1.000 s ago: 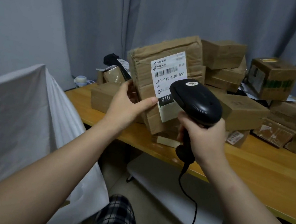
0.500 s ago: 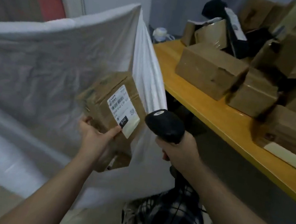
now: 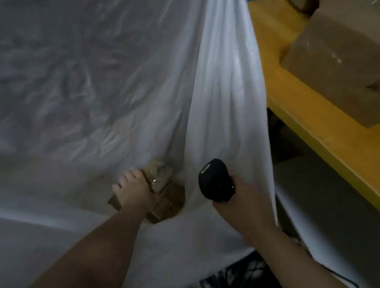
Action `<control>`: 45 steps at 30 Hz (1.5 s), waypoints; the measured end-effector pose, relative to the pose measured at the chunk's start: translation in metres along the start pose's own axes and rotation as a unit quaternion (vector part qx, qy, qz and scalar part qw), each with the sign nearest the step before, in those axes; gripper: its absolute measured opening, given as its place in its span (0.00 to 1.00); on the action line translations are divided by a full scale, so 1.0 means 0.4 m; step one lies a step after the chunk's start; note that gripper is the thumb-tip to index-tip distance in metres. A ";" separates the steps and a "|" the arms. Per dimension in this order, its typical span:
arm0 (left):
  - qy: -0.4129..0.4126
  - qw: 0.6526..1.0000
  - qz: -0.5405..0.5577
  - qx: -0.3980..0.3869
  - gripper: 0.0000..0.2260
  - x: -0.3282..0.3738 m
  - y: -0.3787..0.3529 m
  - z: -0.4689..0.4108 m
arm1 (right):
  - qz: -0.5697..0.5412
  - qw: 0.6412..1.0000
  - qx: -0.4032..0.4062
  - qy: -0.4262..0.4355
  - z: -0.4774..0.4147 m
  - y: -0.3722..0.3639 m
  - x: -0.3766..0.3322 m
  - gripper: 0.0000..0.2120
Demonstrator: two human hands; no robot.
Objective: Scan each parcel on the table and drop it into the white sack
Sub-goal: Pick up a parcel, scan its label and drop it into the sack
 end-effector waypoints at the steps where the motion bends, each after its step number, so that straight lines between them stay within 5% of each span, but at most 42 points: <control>1: -0.010 0.999 -0.030 -0.022 0.38 -0.018 -0.036 0.000 | 0.016 1.000 -0.014 -0.007 -0.002 -0.006 0.006 0.07; 13: -0.073 0.987 -0.121 -0.082 0.20 -0.011 -0.063 -0.021 | 0.060 0.998 -0.008 0.006 -0.014 -0.041 -0.022 0.08; 19: -0.205 0.978 0.015 -0.029 0.17 0.212 0.150 0.088 | 0.056 0.995 0.076 0.027 0.067 0.097 -0.044 0.11; 22: -0.295 0.947 0.127 0.025 0.16 0.333 0.305 0.183 | -0.012 0.986 0.166 -0.004 0.148 0.214 -0.016 0.14; 32: -0.500 0.840 0.193 0.083 0.15 0.678 0.589 0.530 | -0.145 0.902 0.406 -0.004 0.486 0.557 0.109 0.13; 41: -0.624 0.768 0.106 0.104 0.19 0.935 0.574 0.811 | -0.296 0.821 0.486 -0.054 0.731 0.646 0.373 0.13; 45: -0.635 0.762 0.001 0.129 0.26 1.034 0.532 0.869 | -0.404 0.769 0.493 -0.053 0.795 0.640 0.466 0.09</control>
Point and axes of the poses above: each hand's wrist, its own z-axis away from the middle knuckle, its own y-axis out of the back of the hand, x = y × z, the point moved 7 cm from there along -z, towards the middle knuckle, and after that the axes turned 1 degree about x, right-handed, at the moved point
